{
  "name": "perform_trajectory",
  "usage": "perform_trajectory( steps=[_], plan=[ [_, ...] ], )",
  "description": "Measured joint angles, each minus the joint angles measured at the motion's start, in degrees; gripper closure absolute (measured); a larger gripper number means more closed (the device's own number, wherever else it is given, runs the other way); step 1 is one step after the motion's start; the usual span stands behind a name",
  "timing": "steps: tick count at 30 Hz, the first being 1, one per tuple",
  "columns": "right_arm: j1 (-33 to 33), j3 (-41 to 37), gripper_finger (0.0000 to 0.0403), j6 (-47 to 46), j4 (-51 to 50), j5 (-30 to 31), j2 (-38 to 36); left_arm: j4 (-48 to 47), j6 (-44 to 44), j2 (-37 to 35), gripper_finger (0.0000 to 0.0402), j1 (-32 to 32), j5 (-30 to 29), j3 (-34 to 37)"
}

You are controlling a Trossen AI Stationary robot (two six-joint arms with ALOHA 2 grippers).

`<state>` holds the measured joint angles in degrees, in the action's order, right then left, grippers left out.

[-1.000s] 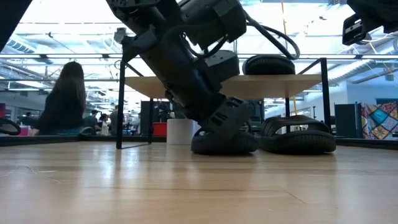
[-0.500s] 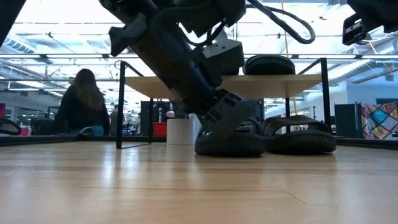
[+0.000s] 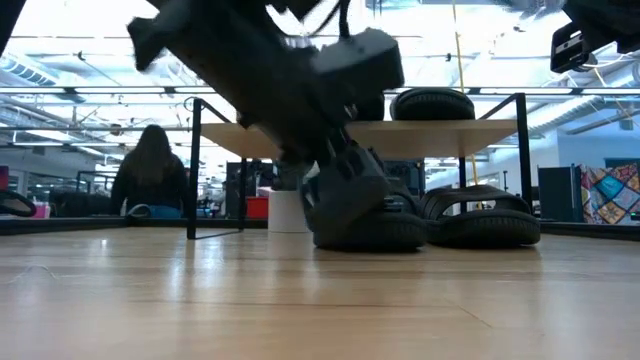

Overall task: Pick and place slides into the shelf
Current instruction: Put the slide under the shelf

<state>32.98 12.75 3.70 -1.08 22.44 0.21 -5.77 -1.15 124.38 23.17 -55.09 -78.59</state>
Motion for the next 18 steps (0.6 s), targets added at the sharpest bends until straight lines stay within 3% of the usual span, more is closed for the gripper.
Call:
perform_trajectory(
  steps=[5, 9, 13, 16, 18],
  plan=[
    [0.01, 0.0, 0.0403, 0.0, -0.07, -0.01, 0.02, 2.89, -8.88, -1.12, 0.0152, 3.74, 0.74, -2.11],
    [0.01, 0.0, 0.0403, 0.04, -0.22, -0.01, 0.02, 1.17, -8.64, -1.58, 0.0207, 5.62, 12.45, -4.9],
    [0.01, 0.0, 0.0403, 0.13, -0.31, 0.01, 0.04, -0.18, -7.71, -1.47, 0.0299, 5.91, 24.57, -5.27],
    [0.01, 0.0, 0.0403, 0.13, -0.31, 0.01, 0.04, -4.88, -6.37, -1.46, 0.0379, 5.57, 24.99, -5.05],
    [0.01, 0.0, 0.0403, 0.15, -0.31, -0.01, 0.04, -6.37, -4.48, -1.42, 0.0389, 5.44, 21.92, -4.98]
  ],
)
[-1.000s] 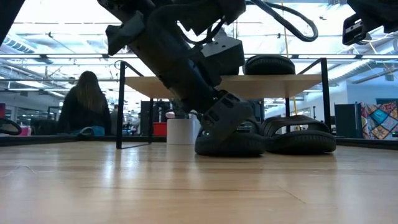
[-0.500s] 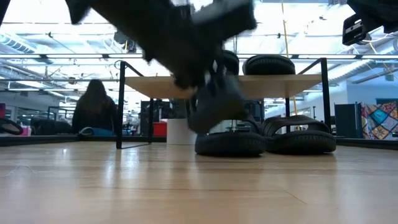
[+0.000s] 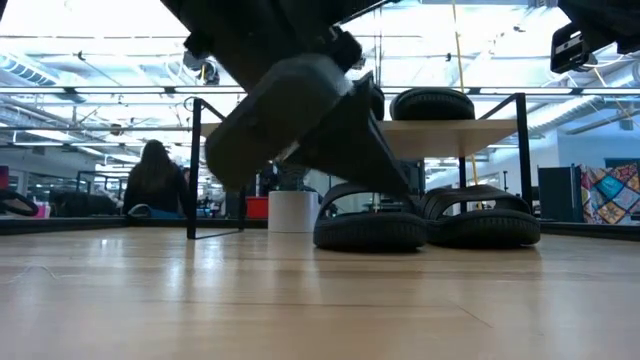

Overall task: Pick and place slides into the shelf
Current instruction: Put the slide under the shelf

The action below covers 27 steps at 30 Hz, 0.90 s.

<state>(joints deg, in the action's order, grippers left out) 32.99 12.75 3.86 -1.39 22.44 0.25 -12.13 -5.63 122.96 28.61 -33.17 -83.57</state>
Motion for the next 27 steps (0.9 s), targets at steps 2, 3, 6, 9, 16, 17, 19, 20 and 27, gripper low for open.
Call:
perform_trajectory(
  steps=[2, 3, 6, 9, 16, 17, 19, 20, 27],
  plan=[
    [0.0, 0.0, 0.0403, -0.11, 0.02, 0.02, 0.0, -0.72, 0.88, -0.07, 0.0391, -0.41, -0.56, -0.02],
    [0.0, 0.0, 0.0403, -0.11, 0.04, 0.02, 0.0, -1.28, 1.32, -0.09, 0.0396, -0.73, -0.45, -0.04],
    [0.0, 0.0, 0.0403, -0.11, 0.03, 0.01, 0.0, -2.46, 2.98, -0.02, 0.0399, -1.54, 0.21, -0.02],
    [0.0, 0.0, 0.0403, -0.13, 0.04, 0.02, 0.0, -2.75, 3.86, -0.02, 0.0401, -2.38, 0.42, -0.02],
    [0.0, 0.0, 0.0403, -0.13, 0.08, 0.0, 0.0, -3.65, 5.79, 0.28, 0.0401, -3.91, 2.85, 1.26],
    [0.01, 0.0, 0.0403, -0.13, 0.08, 0.01, 0.0, -3.68, 6.17, 0.28, 0.0401, -4.11, 3.32, 1.56],
    [0.01, 0.0, 0.0403, -0.13, 0.09, 0.0, 0.0, -3.3, 6.75, 0.28, 0.0401, -4.35, 3.38, 2.19],
    [0.0, 0.0, 0.0403, -0.13, 0.09, 0.0, 0.0, -3.25, 6.87, 0.28, 0.0401, -4.54, 3.33, 2.53],
    [0.01, 0.0, 0.0403, -0.15, 0.09, 0.0, 0.0, -1.87, 7.08, 0.28, 0.0401, -6.22, 3.22, 4.48]
  ],
)
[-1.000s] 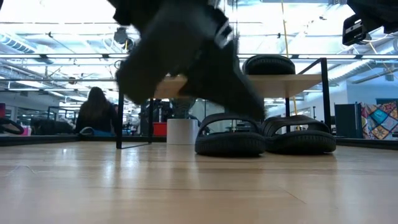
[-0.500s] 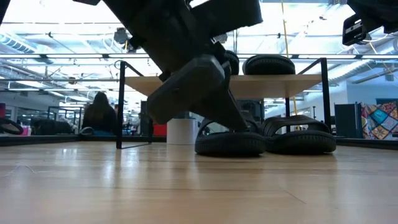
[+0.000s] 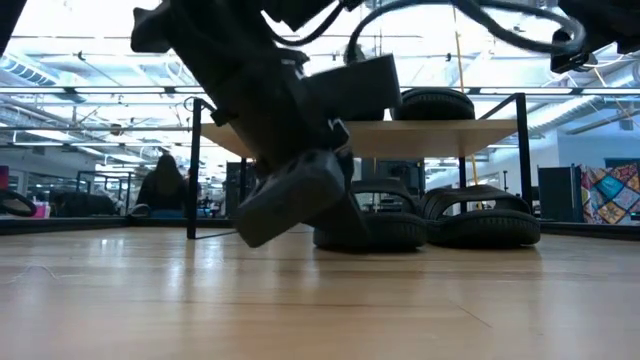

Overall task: Pick and place slides into the shelf
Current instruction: Put the slide under the shelf, then adjust the shelf

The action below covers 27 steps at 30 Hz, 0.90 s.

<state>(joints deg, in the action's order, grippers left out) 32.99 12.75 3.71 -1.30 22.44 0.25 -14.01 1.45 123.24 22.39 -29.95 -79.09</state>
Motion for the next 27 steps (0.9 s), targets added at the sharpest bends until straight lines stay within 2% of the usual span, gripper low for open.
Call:
perform_trajectory(
  steps=[13, 20, 24, 27],
  plan=[
    [-0.01, 0.0, 0.0403, 0.0, 0.01, 0.0, 0.0, 0.99, -2.4, 0.0, 0.0401, -3.3, 0.24, 0.17],
    [0.0, 0.0, 0.0403, 0.0, 0.0, 0.0, 0.0, 2.73, -3.07, 0.0, 0.0401, -4.47, 2.97, 0.17],
    [0.0, 0.0, 0.0403, 0.0, -0.02, -0.02, 0.0, 3.56, -8.01, -1.27, 0.0401, -2.58, 4.54, 0.17],
    [-0.01, 0.0, 0.0403, 0.0, -0.2, -0.04, 0.0, 3.59, -13.17, -4.33, 0.0401, 0.53, 3.06, 0.17]
  ],
)
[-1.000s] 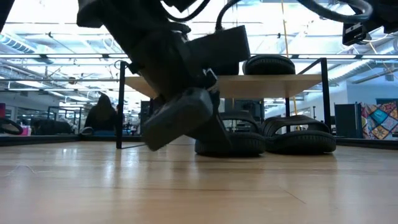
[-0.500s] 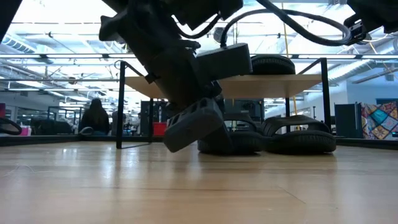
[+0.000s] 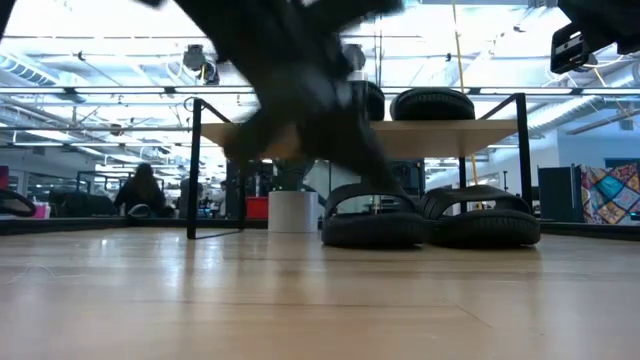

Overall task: Pick and place slides into the shelf
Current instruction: Adjust the shelf

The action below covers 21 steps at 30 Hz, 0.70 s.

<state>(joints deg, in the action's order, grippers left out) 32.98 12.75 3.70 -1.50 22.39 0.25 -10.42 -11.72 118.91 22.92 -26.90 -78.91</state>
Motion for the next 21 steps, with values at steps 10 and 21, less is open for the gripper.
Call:
perform_trajectory(
  steps=[10, 21],
  plan=[
    [0.0, 0.0, 0.0403, -0.12, 0.01, -0.15, 0.0, -33.44, 21.63, -16.35, 0.0401, 10.63, -36.16, 0.03],
    [0.01, -0.02, 0.0403, -1.66, -0.5, 0.05, -0.02, -49.9, 65.73, -27.29, 0.0401, 12.97, -50.51, 16.41]
  ],
)
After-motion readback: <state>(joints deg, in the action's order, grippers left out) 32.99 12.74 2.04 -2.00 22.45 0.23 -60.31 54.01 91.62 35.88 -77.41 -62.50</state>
